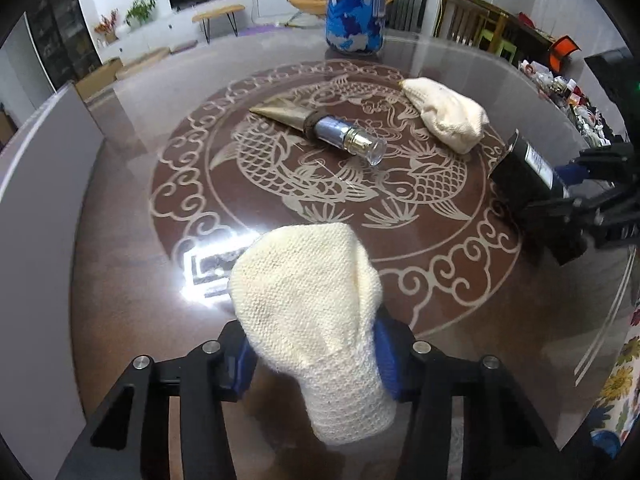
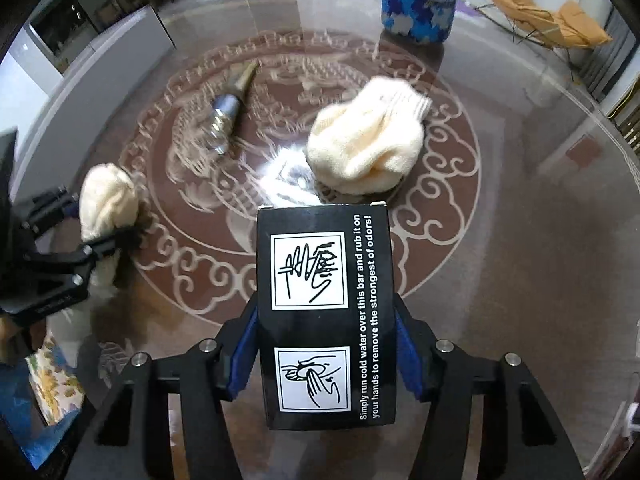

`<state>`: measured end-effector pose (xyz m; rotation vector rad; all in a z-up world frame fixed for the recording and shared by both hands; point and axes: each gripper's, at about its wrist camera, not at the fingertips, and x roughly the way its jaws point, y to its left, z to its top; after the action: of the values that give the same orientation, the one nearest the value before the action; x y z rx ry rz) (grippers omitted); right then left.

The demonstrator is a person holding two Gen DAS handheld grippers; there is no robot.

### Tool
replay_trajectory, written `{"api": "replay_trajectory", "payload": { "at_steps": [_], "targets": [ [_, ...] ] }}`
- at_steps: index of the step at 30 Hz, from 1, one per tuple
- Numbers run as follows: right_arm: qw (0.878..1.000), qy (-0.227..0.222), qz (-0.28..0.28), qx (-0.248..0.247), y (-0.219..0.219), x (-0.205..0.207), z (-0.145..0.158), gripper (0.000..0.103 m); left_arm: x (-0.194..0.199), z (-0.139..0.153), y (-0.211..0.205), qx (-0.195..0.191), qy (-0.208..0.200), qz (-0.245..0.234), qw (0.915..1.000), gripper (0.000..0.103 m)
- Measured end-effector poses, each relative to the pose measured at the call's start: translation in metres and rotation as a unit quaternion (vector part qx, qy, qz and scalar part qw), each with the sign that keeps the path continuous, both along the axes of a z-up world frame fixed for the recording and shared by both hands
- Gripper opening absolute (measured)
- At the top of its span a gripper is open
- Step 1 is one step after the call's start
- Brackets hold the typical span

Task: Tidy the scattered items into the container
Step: 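Carry the glove and black box toward the white container with both tools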

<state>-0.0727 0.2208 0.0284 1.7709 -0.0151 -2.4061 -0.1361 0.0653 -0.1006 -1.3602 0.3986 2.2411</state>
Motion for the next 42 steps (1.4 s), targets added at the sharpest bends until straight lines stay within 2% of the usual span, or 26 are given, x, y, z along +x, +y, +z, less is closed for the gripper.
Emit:
{"api": "replay_trajectory", "payload": {
  "at_steps": [5, 8, 13, 20, 29, 36, 42],
  "targets": [
    [1.000, 0.012, -0.007, -0.001, 0.004, 0.024, 0.008, 0.060, 0.026, 0.011, -0.010, 0.023, 0.014, 0.001, 0.9996, 0.049],
    [1.000, 0.020, -0.011, -0.022, 0.009, 0.039, 0.015, 0.060, 0.040, 0.015, -0.019, 0.038, 0.020, 0.003, 0.9991, 0.049],
    [0.999, 0.023, -0.003, -0.034, -0.007, 0.052, 0.014, 0.060, 0.059, 0.025, -0.029, 0.051, 0.028, 0.004, 0.9983, 0.049],
    [0.997, 0.018, 0.009, -0.070, -0.032, 0.050, 0.011, 0.060, 0.076, 0.025, -0.038, 0.055, 0.017, 0.001, 0.9983, 0.049],
    [0.997, 0.001, 0.045, -0.068, -0.075, 0.043, 0.001, 0.060, 0.084, 0.033, -0.063, 0.084, 0.007, 0.021, 0.9962, 0.049],
    [0.995, -0.008, 0.080, -0.055, -0.115, 0.030, 0.007, 0.060, 0.075, 0.071, -0.110, 0.113, 0.024, 0.048, 0.9921, 0.049],
    [0.989, 0.014, 0.122, -0.082, -0.178, 0.002, 0.040, 0.060, 0.062, 0.113, -0.187, 0.119, 0.063, 0.104, 0.9854, 0.049]
  ]
}}
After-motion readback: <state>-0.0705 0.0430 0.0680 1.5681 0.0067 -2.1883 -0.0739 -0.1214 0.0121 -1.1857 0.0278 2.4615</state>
